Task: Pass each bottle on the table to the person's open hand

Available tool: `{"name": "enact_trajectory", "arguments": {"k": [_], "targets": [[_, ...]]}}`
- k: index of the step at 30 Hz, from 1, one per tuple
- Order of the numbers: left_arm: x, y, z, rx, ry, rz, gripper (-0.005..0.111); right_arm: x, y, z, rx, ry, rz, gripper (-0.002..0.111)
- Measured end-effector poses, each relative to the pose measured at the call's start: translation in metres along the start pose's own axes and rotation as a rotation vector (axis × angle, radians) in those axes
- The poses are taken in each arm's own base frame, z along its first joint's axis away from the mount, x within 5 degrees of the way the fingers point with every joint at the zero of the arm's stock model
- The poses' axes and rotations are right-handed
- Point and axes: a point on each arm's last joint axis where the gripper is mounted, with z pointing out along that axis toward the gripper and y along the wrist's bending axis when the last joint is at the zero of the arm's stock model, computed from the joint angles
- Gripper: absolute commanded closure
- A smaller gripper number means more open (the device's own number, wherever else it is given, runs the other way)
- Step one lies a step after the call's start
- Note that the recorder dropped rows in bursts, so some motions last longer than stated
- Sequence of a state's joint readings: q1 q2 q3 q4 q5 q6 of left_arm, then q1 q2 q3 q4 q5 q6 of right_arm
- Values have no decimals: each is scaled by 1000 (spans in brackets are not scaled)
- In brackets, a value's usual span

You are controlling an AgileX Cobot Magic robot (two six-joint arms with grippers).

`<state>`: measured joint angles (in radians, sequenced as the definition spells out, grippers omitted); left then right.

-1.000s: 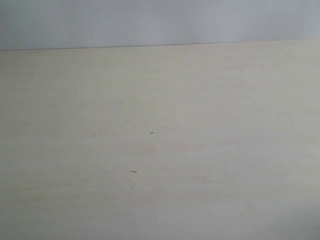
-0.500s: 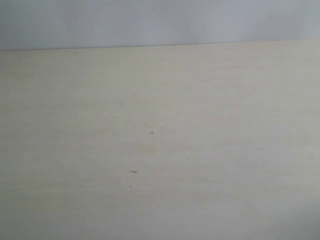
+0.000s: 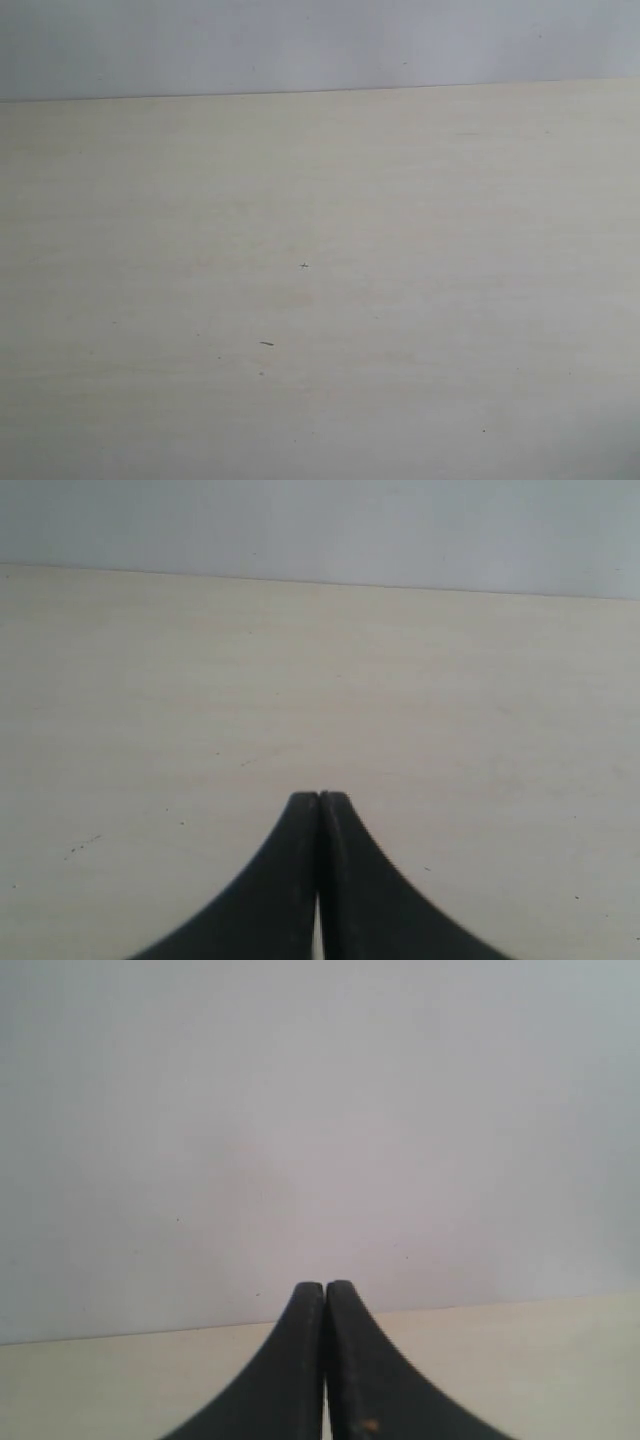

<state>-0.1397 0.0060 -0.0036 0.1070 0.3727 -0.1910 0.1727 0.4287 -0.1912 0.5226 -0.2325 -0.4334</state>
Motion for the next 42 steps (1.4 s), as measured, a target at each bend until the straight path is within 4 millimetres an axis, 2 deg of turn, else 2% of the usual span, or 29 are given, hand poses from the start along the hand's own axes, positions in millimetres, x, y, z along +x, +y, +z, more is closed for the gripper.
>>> {"name": "enact_trajectory", "arguments": {"k": [13, 22, 26, 30, 36, 42], "targets": [[0, 0, 0, 0, -3, 2, 105, -1, 0, -2, 1, -12, -25, 108], [0, 0, 0, -1, -3, 1, 105, -24, -9, -49, 104, -284, -80, 108], [0, 0, 0, -1, -3, 1, 105, -25, -7, -57, 93, -315, -84, 108], [0, 0, 0, -1, -3, 1, 105, -20, -5, -57, 64, -269, -86, 108], [0, 0, 0, -1, -3, 1, 105, -1, -1, -55, 16, -132, -149, 108], [0, 0, 0, -1, -5, 1, 105, 20, -7, -53, 70, -22, -104, 108]]}}
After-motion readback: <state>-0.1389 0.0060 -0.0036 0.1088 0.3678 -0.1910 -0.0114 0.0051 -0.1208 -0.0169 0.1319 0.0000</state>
